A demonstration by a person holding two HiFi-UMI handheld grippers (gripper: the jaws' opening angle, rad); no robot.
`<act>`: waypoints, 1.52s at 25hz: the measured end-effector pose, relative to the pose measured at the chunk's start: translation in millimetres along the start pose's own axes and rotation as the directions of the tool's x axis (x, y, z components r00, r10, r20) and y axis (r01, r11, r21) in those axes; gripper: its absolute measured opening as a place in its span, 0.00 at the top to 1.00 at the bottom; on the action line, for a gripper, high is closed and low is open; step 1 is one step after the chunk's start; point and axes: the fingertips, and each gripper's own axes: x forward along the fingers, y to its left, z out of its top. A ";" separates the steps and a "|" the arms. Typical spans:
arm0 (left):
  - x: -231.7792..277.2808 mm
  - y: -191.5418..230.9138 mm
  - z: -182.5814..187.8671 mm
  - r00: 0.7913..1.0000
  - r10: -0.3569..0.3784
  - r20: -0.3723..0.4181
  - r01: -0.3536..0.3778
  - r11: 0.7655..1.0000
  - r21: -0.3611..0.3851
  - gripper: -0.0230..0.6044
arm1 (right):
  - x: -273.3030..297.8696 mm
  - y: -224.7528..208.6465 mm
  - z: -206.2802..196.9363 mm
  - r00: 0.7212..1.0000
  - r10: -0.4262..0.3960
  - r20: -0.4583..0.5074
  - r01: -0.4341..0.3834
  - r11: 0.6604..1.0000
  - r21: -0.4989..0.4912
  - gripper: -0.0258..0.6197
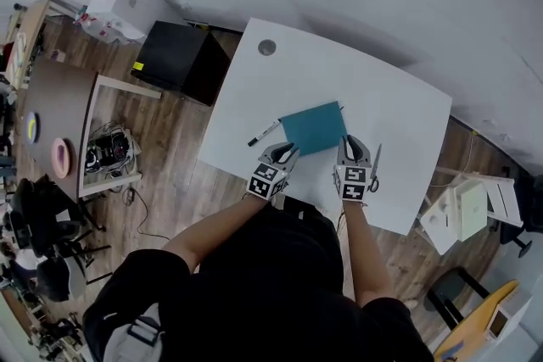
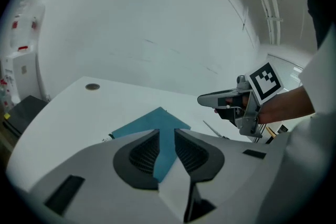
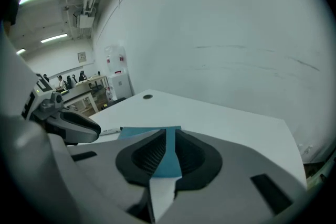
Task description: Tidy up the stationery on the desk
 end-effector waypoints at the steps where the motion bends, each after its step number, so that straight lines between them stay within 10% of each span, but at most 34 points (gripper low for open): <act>1: 9.1 3.1 -6.0 1.000 0.000 -0.031 0.000 1.000 -0.012 0.80 | 10.8 -7.6 -6.5 1.000 0.011 -0.024 -0.011 1.000 -0.003 0.88; 6: 41.6 19.4 -31.8 0.987 0.032 -0.157 -0.035 0.999 -0.018 0.66 | 57.8 -31.2 -35.1 0.989 0.089 -0.115 -0.086 0.996 0.024 0.76; 14: 51.0 58.3 -55.1 0.960 0.170 -0.222 -0.228 0.935 -0.272 0.60 | 89.8 -21.8 -76.6 0.944 0.201 -0.260 -0.203 0.979 0.020 0.76; 27: 74.5 49.0 -38.6 0.981 0.011 -0.194 -0.066 0.957 -0.281 0.56 | 43.3 -30.6 -111.2 0.956 0.054 -0.287 -0.007 0.987 0.160 0.76; 38: 115.5 38.3 -17.0 0.970 -0.133 -0.205 0.106 0.985 -0.139 0.54 | -3.7 3.0 -153.9 0.934 -0.027 -0.355 0.113 0.968 0.223 0.76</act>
